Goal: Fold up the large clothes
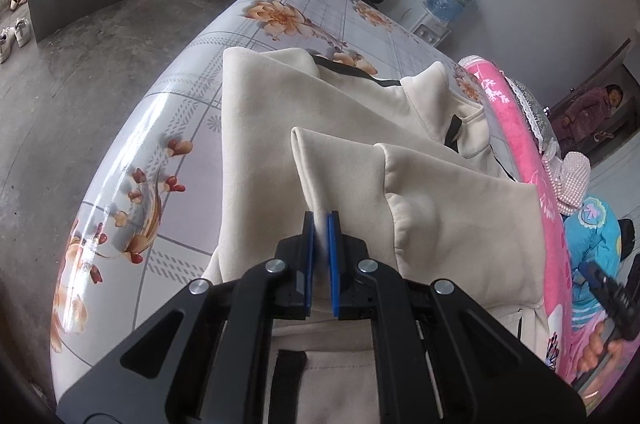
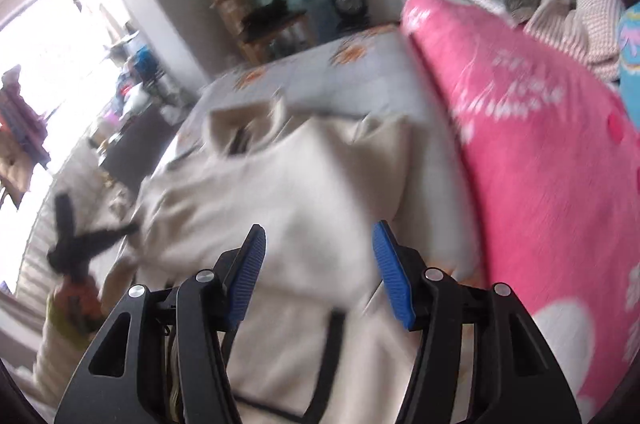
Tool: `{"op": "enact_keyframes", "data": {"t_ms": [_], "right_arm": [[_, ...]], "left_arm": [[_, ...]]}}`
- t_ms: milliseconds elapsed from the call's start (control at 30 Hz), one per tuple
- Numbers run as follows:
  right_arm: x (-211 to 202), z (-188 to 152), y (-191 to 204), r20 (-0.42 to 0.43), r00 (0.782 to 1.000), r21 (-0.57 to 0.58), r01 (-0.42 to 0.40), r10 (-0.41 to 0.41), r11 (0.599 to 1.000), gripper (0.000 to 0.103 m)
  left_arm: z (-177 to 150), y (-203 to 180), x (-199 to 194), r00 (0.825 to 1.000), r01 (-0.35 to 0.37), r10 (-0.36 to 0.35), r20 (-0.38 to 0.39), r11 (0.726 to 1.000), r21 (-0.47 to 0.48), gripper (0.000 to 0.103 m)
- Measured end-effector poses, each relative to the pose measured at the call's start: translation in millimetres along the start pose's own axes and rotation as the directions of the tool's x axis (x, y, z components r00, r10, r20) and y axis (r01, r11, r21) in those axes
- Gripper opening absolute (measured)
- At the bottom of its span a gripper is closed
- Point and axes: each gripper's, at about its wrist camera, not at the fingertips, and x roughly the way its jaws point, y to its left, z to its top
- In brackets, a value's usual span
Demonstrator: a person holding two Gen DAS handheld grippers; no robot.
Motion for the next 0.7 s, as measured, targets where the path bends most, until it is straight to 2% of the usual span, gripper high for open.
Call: {"op": "enact_keyframes", "data": {"t_ms": [67, 200, 300, 400, 433, 467, 500, 600, 700], "right_arm": [[23.8, 25.0, -13.9, -0.034, 0.999, 0.071, 0.01, -0.008, 0.997, 0.052], [80.7, 59.4, -26.0, -0.13, 0.99, 0.123, 0.076, -0.06, 0.99, 0.044], [116.9, 76.2, -33.2, -0.191, 0.975, 0.162, 0.142, -0.111, 0.976, 0.04], [137.4, 83.4, -35.8, -0.217, 0.962, 0.158, 0.199, -0.163, 0.967, 0.036], [142.7, 84.7, -36.0, -0.226, 0.958, 0.147, 0.213, -0.177, 0.966, 0.03], [145.0, 84.6, -36.3, -0.23, 0.957, 0.141, 0.211, -0.175, 0.967, 0.014], [142.6, 84.9, -36.9, -0.222, 0.96, 0.144, 0.208, -0.173, 0.967, 0.006], [110.0, 86.4, -41.2, -0.107, 0.98, 0.172, 0.182, -0.165, 0.968, 0.005], [92.2, 83.2, -63.3, -0.053, 0.992, 0.253, 0.12, -0.11, 0.96, 0.005]], "left_arm": [[-3.6, -1.2, -1.7, 1.0, -0.009, 0.009, 0.008, 1.0, 0.016, 0.006], [-9.5, -2.7, -1.4, 0.999, -0.038, 0.037, 0.013, 0.998, 0.043, 0.006], [-13.2, 0.3, 1.1, 0.999, -0.052, 0.052, 0.008, 0.997, 0.048, 0.006], [-16.9, 2.9, 3.3, 0.998, -0.056, 0.056, 0.006, 0.997, 0.05, 0.006], [-17.4, 3.6, 3.9, 0.998, -0.055, 0.055, 0.006, 0.997, 0.05, 0.006], [-17.8, 4.7, 4.7, 0.999, -0.053, 0.053, 0.006, 0.997, 0.051, 0.006], [-18.1, 4.6, 4.6, 0.999, -0.053, 0.053, 0.005, 0.997, 0.05, 0.006], [-18.4, 6.1, 5.4, 0.999, -0.047, 0.047, 0.005, 0.998, 0.047, 0.006], [-18.8, 5.1, 6.2, 0.999, -0.05, 0.05, 0.007, 0.997, 0.061, 0.006]]}}
